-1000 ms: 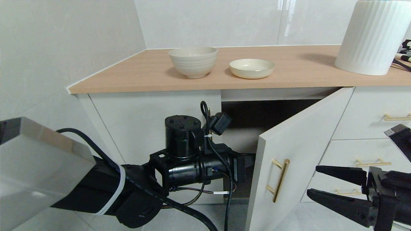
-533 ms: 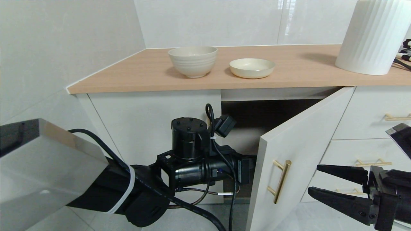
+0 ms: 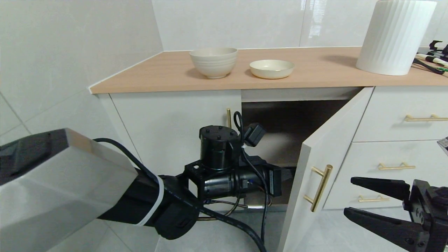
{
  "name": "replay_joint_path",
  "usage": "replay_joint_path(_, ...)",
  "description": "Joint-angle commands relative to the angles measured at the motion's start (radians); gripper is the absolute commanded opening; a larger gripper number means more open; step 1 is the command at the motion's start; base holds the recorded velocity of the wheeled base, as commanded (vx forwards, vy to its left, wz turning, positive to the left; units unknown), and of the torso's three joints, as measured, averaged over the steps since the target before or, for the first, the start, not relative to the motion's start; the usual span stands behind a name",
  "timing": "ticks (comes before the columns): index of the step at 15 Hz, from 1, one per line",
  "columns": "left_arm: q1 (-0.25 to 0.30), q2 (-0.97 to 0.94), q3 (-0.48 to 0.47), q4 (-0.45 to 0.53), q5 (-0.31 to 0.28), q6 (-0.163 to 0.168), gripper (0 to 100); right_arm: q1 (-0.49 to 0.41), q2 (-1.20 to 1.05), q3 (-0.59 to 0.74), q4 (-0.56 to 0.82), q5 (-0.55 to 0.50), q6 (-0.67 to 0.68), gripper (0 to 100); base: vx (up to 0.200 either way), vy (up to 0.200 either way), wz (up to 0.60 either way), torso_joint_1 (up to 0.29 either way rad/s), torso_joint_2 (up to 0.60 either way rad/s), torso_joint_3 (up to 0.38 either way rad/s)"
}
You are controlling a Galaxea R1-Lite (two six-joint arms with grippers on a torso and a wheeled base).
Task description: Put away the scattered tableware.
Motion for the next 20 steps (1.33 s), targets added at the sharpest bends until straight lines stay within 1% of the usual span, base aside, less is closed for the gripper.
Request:
replay_joint_path(1, -0.019, 0.053, -0.056, 0.016, 0.0, 0.0, 0, 0.003, -0.019, -0.001, -0.001, 0.0, 0.0, 100, 0.0, 0.0, 0.0, 0.0, 0.0, 0.0)
replay_joint_path(5, -0.044, 0.038, -0.075, 0.027, 0.003, 0.0, 0, 0.023, -0.075, -0.004, 0.019, 0.002, 0.0, 100, 0.0, 0.0, 0.0, 0.0, 0.0, 0.0)
replay_joint_path(6, -0.052, 0.03, -0.089, 0.047, 0.004, 0.0, 0, 0.036, -0.092, -0.005, 0.031, 0.002, 0.0, 100, 0.0, 0.0, 0.0, 0.0, 0.0, 0.0)
replay_joint_path(8, -0.091, 0.029, -0.147, 0.122, 0.024, 0.0, 0, 0.092, -0.131, -0.007, 0.053, 0.002, 0.0, 100, 0.0, 0.0, 0.0, 0.0, 0.0, 0.0)
replay_joint_path(9, -0.104, 0.032, -0.164, 0.134, 0.032, 0.0, 0, 0.104, -0.138, -0.007, 0.057, 0.003, 0.0, 100, 0.0, 0.0, 0.0, 0.0, 0.0, 0.0)
replay_joint_path(10, -0.141, 0.047, -0.201, 0.156, 0.04, 0.0, 0, 0.122, -0.143, -0.016, 0.071, 0.017, 0.002, 100, 0.0, 0.0, 0.0, 0.0, 0.0, 0.0)
replay_joint_path(13, -0.236, 0.085, -0.316, 0.234, 0.064, 0.0, 0, 0.124, -0.183, -0.051, 0.145, 0.104, 0.003, 100, 0.0, 0.0, 0.0, 0.0, 0.0, 0.0)
replay_joint_path(14, -0.263, 0.093, -0.329, 0.242, 0.069, 0.0, 0, 0.124, -0.187, -0.053, 0.151, 0.109, 0.003, 100, 0.0, 0.0, 0.0, 0.0, 0.0, 0.0)
replay_joint_path(15, -0.274, 0.084, -0.325, 0.24, 0.07, 0.0, 0, 0.124, -0.187, -0.056, 0.151, 0.109, 0.003, 100, 0.0, 0.0, 0.0, 0.0, 0.0, 0.0)
replay_joint_path(16, -0.272, 0.062, -0.316, 0.242, 0.073, -0.002, 0, 0.124, -0.187, -0.059, 0.152, 0.109, 0.005, 100, 0.0, 0.0, 0.0, 0.0, 0.0, 0.0)
replay_joint_path(18, -0.236, 0.024, -0.282, 0.243, 0.075, -0.008, 0, 0.122, -0.177, -0.06, 0.151, 0.103, 0.006, 100, 0.0, 0.0, 0.0, 0.0, 0.0, 0.0)
replay_joint_path(19, -0.21, 0.006, -0.253, 0.243, 0.078, -0.008, 0, 0.121, -0.166, -0.07, 0.152, 0.094, 0.008, 100, 0.0, 0.0, 0.0, 0.0, 0.0, 0.0)
replay_joint_path(20, -0.17, -0.033, -0.202, 0.24, 0.078, -0.008, 0, 0.112, -0.148, -0.076, 0.152, 0.074, 0.009, 100, 0.0, 0.0, 0.0, 0.0, 0.0, 0.0)
